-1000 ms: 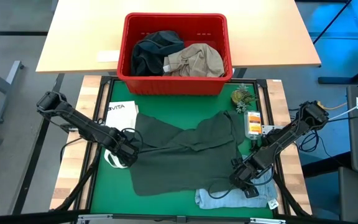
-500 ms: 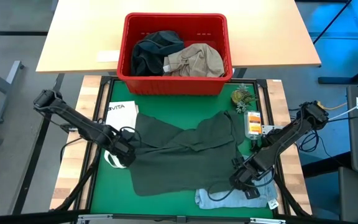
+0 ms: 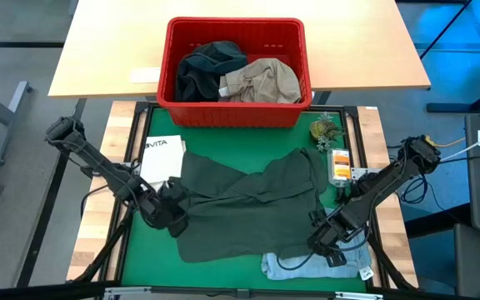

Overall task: Fold Laundry from Bin
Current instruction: Fold the green shirt

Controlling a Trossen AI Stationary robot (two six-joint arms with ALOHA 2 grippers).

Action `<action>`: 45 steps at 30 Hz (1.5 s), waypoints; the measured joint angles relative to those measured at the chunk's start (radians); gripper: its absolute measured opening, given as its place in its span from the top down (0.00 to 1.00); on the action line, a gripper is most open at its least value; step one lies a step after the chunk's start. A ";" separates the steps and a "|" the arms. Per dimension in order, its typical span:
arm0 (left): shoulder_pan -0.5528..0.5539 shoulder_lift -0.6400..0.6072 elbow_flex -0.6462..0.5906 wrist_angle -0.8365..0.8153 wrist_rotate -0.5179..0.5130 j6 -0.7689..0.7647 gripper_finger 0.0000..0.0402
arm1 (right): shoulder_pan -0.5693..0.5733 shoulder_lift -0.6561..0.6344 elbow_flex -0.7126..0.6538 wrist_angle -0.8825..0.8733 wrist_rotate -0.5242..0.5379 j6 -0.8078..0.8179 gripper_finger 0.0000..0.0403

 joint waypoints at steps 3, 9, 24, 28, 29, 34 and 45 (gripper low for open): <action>-0.027 0.039 0.001 0.125 -0.057 0.034 0.77 | 0.008 0.000 0.000 0.000 0.019 0.000 0.45; -0.061 0.196 0.001 0.342 -0.040 0.147 0.77 | 0.066 0.000 -0.002 0.002 0.092 0.000 0.45; -0.055 0.401 0.001 0.556 0.189 0.197 0.54 | 0.111 0.000 -0.003 0.002 0.170 0.032 0.45; -0.084 0.420 0.001 0.580 0.189 0.348 0.51 | 0.112 0.000 -0.003 0.001 0.170 0.031 0.45; -0.091 0.421 0.001 0.576 0.188 0.373 0.51 | 0.111 0.000 -0.003 0.001 0.170 0.031 0.45; -0.125 0.441 0.000 0.575 0.178 0.416 0.51 | 0.111 0.000 -0.003 -0.002 0.171 0.031 0.45; -0.156 0.529 0.001 0.576 0.127 0.416 0.51 | 0.109 0.032 -0.004 -0.045 0.235 0.026 0.45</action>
